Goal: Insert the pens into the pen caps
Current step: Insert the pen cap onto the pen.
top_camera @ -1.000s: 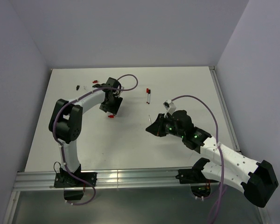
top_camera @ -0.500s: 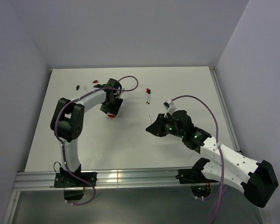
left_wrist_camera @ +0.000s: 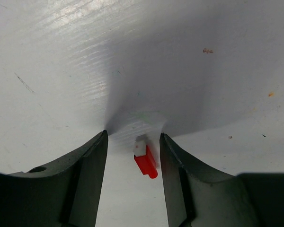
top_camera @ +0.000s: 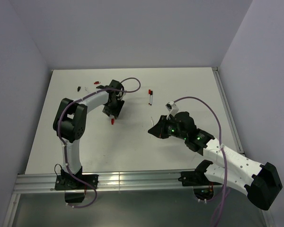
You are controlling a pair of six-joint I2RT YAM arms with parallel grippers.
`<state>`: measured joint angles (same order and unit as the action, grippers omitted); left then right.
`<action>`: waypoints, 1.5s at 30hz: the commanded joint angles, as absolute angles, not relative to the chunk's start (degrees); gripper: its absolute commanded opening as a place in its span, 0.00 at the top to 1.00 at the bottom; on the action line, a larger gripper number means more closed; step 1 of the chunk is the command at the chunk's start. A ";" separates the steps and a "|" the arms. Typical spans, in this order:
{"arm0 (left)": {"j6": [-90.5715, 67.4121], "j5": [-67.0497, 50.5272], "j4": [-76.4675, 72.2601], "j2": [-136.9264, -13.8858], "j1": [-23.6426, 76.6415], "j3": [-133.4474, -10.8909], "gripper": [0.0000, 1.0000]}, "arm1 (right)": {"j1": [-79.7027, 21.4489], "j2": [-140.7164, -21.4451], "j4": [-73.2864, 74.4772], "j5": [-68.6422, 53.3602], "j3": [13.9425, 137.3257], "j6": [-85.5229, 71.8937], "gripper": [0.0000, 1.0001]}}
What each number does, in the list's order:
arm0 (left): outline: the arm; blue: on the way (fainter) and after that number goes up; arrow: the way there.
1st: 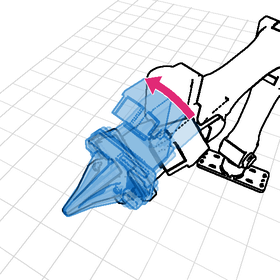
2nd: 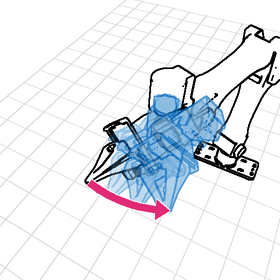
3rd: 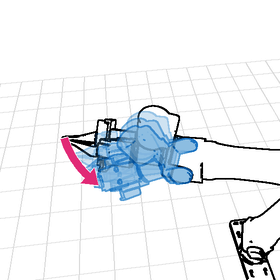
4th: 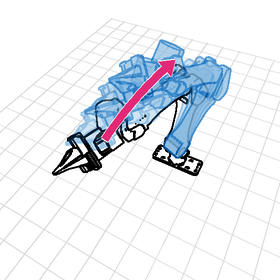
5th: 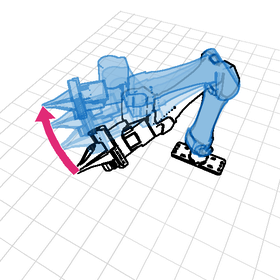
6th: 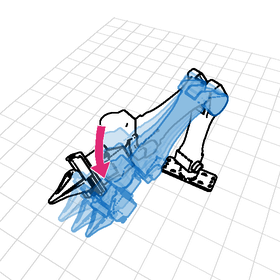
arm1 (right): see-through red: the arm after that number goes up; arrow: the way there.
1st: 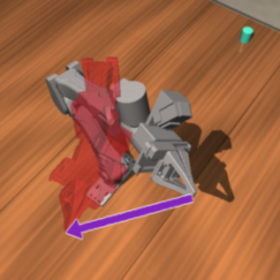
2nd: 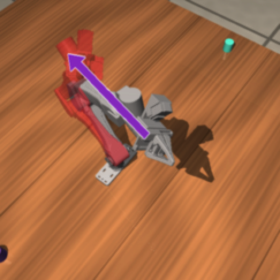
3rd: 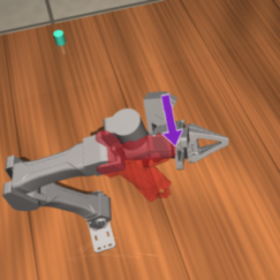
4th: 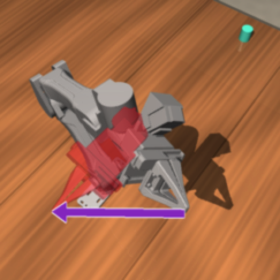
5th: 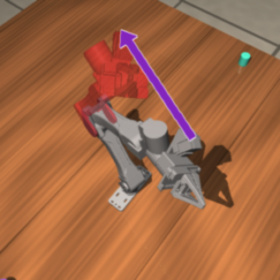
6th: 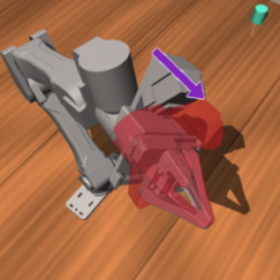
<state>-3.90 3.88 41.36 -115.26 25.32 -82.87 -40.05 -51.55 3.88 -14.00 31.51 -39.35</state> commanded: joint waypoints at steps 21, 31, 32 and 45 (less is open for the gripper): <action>-20.65 11.60 41.13 -112.76 27.95 -80.15 0.54 | -39.64 -50.54 1.85 -13.80 31.11 -39.99 1.00; -25.14 16.00 42.01 -112.15 27.86 -78.58 0.51 | -39.64 -50.97 1.67 -14.15 31.29 -39.90 1.00; -25.05 15.65 42.01 -112.32 27.86 -78.31 0.51 | -39.64 -50.89 1.67 -14.32 31.29 -39.90 1.00; -26.19 12.39 40.25 -111.09 28.39 -73.39 0.62 | -39.64 -51.24 1.32 -14.50 31.11 -40.17 1.00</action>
<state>-25.34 12.97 38.74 -110.93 27.97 -75.57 -39.97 -51.55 3.44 -14.31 31.46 -39.99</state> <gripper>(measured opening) 0.387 0.181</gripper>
